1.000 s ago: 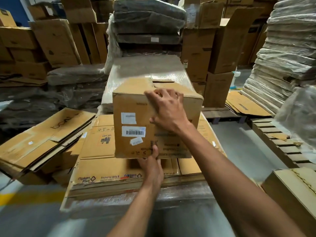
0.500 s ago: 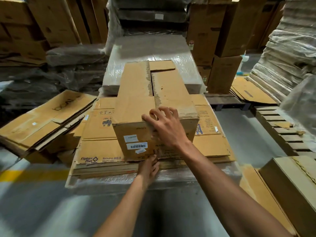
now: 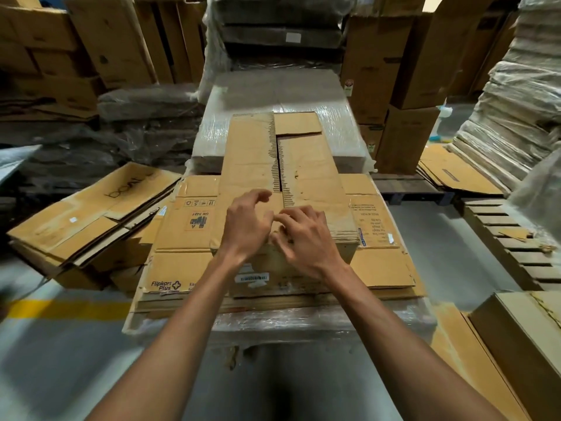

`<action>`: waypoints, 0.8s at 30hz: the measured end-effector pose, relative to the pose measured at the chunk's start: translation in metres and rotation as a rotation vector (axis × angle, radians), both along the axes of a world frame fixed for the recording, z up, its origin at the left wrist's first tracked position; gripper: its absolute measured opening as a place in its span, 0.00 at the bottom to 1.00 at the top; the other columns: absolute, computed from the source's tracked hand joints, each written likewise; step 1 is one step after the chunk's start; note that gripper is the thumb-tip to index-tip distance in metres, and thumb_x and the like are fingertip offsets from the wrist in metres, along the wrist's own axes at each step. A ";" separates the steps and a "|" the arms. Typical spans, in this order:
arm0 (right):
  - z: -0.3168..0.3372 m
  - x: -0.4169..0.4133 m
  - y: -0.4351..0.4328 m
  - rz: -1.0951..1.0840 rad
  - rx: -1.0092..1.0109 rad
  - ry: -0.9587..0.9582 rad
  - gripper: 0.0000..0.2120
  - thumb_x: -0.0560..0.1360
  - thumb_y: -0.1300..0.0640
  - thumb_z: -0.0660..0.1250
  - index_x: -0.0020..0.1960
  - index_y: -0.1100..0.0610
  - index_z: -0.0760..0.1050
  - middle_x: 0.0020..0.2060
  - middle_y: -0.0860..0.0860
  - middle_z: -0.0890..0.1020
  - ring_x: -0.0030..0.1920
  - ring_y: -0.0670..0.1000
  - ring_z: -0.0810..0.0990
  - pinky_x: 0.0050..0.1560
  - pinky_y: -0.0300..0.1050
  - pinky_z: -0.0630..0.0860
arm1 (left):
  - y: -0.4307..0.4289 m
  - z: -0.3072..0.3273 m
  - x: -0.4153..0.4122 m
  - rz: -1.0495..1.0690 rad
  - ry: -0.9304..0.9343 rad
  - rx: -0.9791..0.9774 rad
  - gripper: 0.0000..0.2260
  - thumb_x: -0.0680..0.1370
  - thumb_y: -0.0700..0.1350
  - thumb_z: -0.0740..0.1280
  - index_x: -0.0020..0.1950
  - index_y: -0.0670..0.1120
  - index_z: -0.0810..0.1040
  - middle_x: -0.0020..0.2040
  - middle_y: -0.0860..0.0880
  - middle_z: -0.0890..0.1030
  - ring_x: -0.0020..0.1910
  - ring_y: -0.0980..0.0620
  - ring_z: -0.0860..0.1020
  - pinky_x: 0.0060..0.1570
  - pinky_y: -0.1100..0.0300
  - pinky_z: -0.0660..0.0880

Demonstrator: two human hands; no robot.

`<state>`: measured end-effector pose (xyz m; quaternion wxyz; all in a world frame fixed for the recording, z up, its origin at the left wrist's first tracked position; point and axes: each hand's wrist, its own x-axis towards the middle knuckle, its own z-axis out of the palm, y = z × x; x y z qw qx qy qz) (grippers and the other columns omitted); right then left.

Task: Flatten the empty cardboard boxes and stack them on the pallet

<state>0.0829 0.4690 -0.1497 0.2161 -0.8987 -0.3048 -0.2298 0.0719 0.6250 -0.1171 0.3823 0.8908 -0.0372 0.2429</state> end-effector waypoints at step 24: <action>0.083 0.092 0.032 -0.224 -0.622 0.401 0.09 0.79 0.51 0.62 0.56 0.52 0.73 0.53 0.55 0.75 0.55 0.60 0.75 0.56 0.62 0.78 | 0.002 0.007 0.070 -0.086 0.485 0.500 0.31 0.74 0.62 0.71 0.75 0.55 0.70 0.73 0.48 0.66 0.73 0.44 0.61 0.70 0.43 0.57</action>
